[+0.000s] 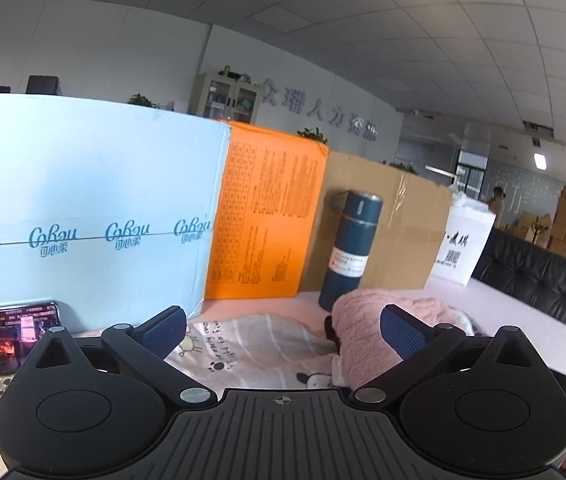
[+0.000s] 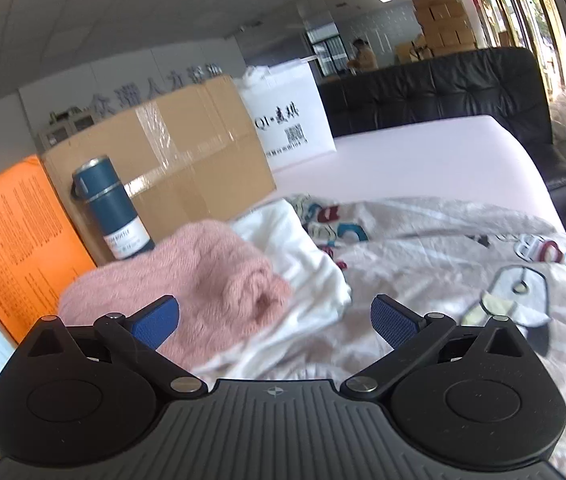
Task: Fold clothes
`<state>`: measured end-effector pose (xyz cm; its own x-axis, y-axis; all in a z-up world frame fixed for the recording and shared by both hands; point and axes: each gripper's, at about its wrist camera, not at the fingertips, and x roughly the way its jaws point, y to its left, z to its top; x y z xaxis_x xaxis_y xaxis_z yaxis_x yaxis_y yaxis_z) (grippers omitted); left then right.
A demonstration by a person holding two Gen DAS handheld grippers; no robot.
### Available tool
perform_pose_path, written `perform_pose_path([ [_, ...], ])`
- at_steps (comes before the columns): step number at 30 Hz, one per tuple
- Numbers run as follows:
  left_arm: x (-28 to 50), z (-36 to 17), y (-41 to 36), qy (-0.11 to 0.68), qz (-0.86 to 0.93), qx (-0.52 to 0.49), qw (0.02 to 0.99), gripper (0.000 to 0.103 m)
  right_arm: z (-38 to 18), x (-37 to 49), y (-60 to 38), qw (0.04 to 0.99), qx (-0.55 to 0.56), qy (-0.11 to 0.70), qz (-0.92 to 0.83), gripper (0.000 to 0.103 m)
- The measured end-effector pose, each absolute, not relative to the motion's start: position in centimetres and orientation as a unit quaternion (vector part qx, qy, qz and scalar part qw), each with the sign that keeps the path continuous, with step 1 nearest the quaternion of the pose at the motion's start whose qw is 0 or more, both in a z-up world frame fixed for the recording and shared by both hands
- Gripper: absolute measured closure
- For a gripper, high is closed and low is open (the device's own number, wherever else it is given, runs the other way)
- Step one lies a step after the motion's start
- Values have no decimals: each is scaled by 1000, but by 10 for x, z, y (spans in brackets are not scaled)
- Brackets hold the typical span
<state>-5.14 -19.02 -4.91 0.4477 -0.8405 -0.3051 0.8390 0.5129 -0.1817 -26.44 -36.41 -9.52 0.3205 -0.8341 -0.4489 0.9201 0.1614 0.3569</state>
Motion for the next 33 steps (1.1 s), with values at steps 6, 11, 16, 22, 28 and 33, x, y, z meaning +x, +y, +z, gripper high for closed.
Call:
perform_pose_path([
  [6, -36, -75, -207, 190, -491, 47, 849, 0, -101, -246, -323, 763, 272, 102, -577, 0],
  [11, -37, -92, -215, 167, -482, 71, 858, 0, -120, -218, -319, 784, 263, 136, -546, 0],
  [16, -28, -102, -218, 189, -467, 53, 862, 0, -129, -212, -318, 787, 236, 148, -550, 0],
  [22, -30, -107, -223, 193, -455, 54, 868, 0, -131, -217, -318, 799, 248, 146, -528, 0],
  [28, -36, -110, -229, 197, -460, 69, 863, 0, -131, -219, -315, 804, 248, 135, -524, 0],
  [33, -38, -107, -228, 195, -461, 66, 863, 0, -133, -220, -318, 799, 258, 135, -525, 0],
])
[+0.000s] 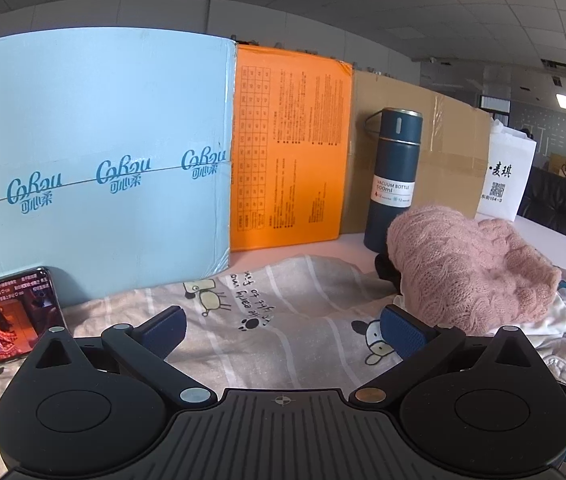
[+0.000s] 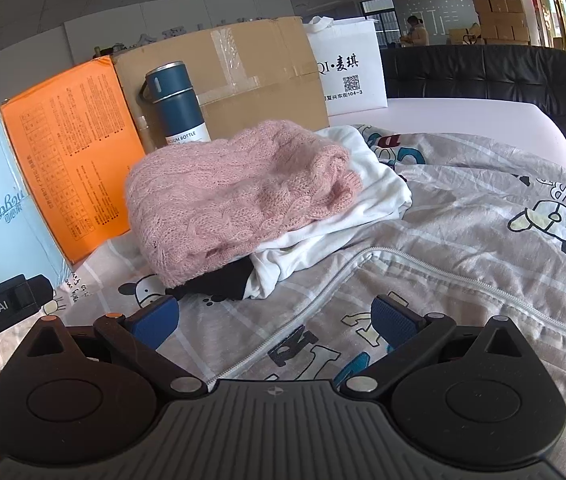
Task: Fold clothes
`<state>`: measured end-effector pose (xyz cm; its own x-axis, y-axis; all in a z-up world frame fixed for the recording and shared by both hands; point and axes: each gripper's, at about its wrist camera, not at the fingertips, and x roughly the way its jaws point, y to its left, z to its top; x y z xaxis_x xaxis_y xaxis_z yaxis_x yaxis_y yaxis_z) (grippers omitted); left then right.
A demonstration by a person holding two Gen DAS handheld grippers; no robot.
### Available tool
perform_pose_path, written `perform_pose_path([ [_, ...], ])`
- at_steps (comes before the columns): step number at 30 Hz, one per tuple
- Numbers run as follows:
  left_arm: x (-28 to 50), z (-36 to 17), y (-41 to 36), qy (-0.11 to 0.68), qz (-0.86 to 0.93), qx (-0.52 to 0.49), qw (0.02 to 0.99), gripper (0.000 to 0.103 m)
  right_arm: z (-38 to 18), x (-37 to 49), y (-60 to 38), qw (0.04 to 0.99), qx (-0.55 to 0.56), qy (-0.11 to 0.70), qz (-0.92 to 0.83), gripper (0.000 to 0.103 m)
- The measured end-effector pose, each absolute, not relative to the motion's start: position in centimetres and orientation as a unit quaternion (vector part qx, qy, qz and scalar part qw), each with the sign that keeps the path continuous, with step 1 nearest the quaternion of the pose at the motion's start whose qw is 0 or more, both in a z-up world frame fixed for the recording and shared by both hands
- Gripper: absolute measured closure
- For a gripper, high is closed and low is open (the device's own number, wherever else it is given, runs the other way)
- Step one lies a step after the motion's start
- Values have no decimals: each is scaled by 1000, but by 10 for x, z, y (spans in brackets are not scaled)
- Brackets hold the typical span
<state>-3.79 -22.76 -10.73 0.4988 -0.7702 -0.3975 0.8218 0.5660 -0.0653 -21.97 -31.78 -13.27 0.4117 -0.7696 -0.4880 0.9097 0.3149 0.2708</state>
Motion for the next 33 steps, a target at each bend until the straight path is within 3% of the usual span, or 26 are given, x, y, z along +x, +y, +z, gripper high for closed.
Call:
perform_pose_path([
  [33, -38, -105, -227, 194, -460, 60, 864, 0, -136, -214, -319, 805, 262, 154, -509, 0],
])
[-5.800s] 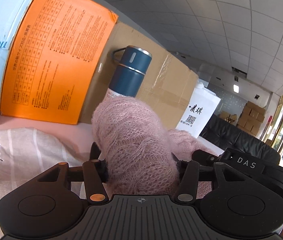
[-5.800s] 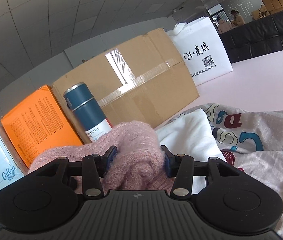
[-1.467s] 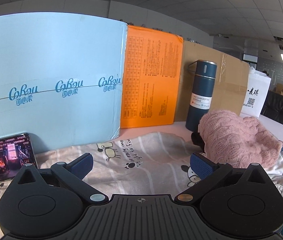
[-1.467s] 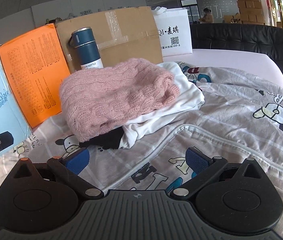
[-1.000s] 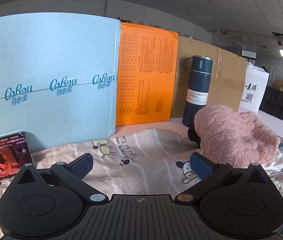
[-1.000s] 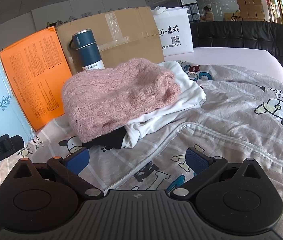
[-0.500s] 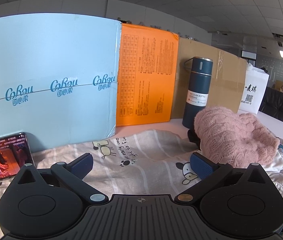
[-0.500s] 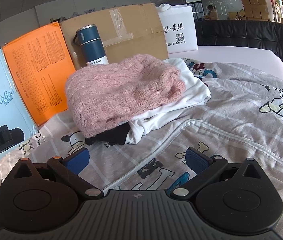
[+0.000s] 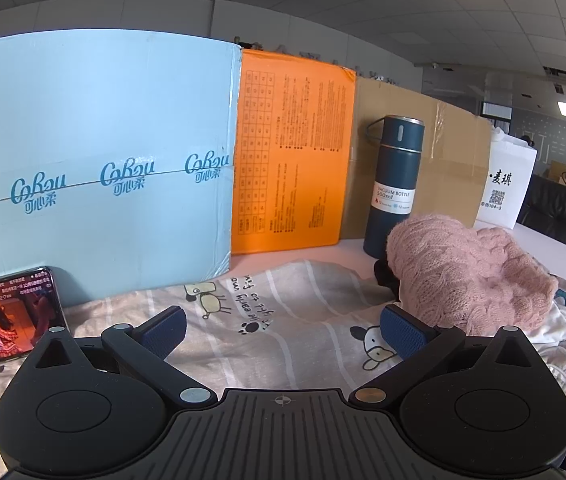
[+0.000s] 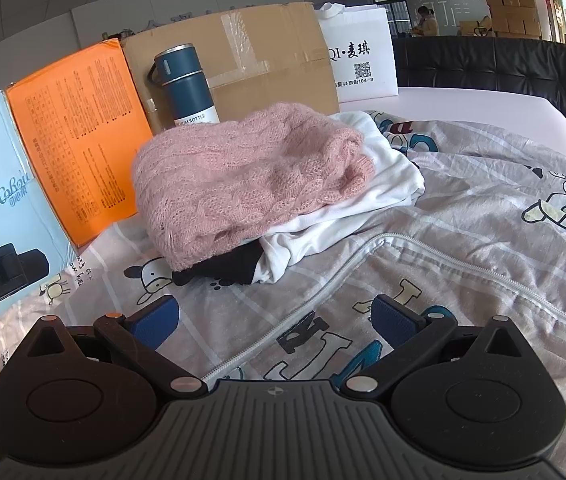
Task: Fold clothes
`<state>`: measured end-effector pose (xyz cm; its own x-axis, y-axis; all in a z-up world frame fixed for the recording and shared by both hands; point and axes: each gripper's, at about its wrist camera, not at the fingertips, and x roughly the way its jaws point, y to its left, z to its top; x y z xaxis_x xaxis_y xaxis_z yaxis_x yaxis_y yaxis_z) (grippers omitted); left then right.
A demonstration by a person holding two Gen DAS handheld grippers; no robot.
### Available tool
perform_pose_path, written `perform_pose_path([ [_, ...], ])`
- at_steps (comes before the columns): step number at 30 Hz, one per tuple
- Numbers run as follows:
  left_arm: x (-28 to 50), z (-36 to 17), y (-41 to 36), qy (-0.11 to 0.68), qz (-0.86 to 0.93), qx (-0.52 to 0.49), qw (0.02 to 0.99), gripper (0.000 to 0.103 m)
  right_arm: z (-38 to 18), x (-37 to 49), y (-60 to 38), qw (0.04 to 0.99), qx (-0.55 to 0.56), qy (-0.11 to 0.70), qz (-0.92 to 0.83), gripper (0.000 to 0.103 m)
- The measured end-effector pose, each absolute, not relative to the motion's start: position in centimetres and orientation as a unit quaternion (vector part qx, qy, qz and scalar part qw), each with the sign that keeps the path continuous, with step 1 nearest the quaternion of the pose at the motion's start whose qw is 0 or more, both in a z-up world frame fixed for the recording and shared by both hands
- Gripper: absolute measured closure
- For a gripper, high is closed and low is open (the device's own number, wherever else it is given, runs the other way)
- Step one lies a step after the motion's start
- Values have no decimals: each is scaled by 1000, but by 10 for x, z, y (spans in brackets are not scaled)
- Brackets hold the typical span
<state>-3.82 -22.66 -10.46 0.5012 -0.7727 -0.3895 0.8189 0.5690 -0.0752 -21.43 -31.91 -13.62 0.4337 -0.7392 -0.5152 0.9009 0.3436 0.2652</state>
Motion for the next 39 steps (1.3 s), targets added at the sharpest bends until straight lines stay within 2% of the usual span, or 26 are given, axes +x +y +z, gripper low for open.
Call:
perform_pose_path([
  [39, -40, -104, -227, 187, -460, 62, 866, 0, -137, -214, -320, 805, 271, 159, -504, 0],
])
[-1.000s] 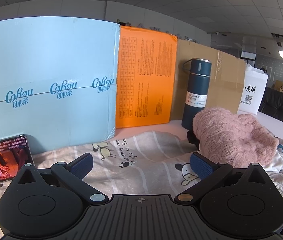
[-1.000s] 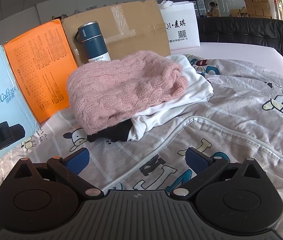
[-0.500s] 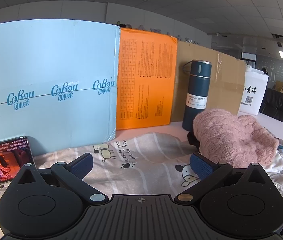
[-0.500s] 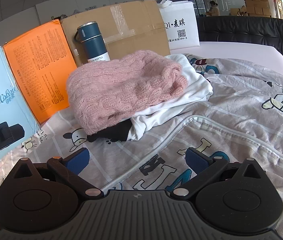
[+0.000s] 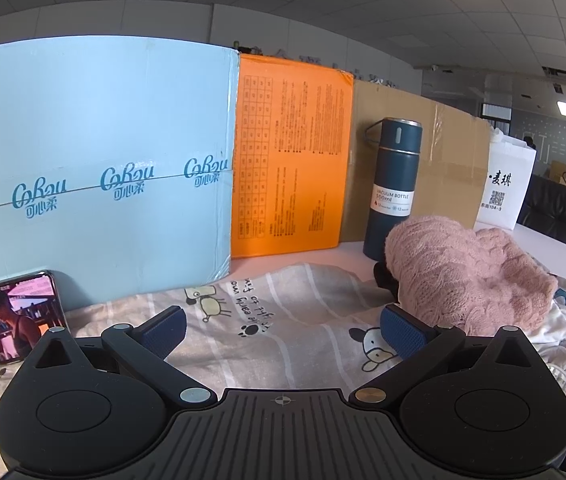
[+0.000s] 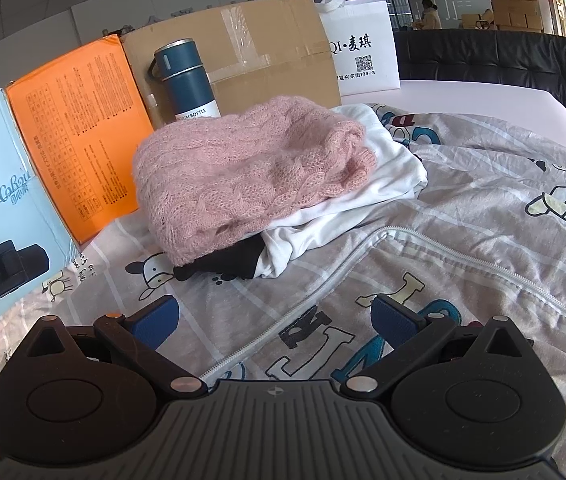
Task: Fold clothes
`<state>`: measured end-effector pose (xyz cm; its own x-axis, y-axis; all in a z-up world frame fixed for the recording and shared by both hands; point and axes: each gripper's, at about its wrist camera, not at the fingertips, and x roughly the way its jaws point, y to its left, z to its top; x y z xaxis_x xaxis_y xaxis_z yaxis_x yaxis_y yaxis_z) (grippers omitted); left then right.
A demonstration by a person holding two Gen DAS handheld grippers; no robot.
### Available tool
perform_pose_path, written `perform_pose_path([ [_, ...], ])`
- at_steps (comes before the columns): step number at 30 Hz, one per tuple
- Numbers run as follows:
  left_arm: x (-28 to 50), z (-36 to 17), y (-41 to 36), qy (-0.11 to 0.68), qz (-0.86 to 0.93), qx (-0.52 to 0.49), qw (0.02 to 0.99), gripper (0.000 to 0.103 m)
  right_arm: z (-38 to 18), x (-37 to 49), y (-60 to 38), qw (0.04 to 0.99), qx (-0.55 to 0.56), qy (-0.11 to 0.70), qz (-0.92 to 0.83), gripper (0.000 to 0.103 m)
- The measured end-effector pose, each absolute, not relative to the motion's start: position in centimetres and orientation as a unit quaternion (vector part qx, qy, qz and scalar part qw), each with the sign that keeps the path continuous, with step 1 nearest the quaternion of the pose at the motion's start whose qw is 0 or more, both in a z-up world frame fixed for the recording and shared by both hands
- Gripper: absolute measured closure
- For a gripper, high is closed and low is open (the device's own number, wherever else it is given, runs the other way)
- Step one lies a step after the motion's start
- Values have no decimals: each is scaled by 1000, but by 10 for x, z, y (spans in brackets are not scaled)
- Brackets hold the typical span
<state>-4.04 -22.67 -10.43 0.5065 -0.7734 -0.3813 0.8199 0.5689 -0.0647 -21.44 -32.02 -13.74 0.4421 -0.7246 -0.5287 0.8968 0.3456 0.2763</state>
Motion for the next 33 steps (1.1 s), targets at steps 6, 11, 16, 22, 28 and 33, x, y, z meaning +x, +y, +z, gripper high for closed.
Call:
perform_pose_path([
  [6, -41, -105, -227, 187, -461, 65, 865, 0, -138, -214, -321, 805, 273, 161, -503, 0],
  [11, -41, -105, -227, 187, -460, 66, 865, 0, -138, -214, -321, 804, 273, 162, -502, 0],
  [16, -41, -105, -227, 187, -460, 67, 866, 0, -138, -213, -321, 804, 274, 163, -502, 0],
  [22, -41, -105, -227, 187, -459, 68, 866, 0, -138, -213, -321, 804, 274, 162, -502, 0],
  [28, -41, -105, -227, 188, -459, 69, 865, 0, -138, -213, -321, 804, 274, 162, -502, 0],
  [33, -41, -105, -227, 188, -459, 69, 866, 0, -138, -213, -321, 804, 274, 162, -503, 0],
])
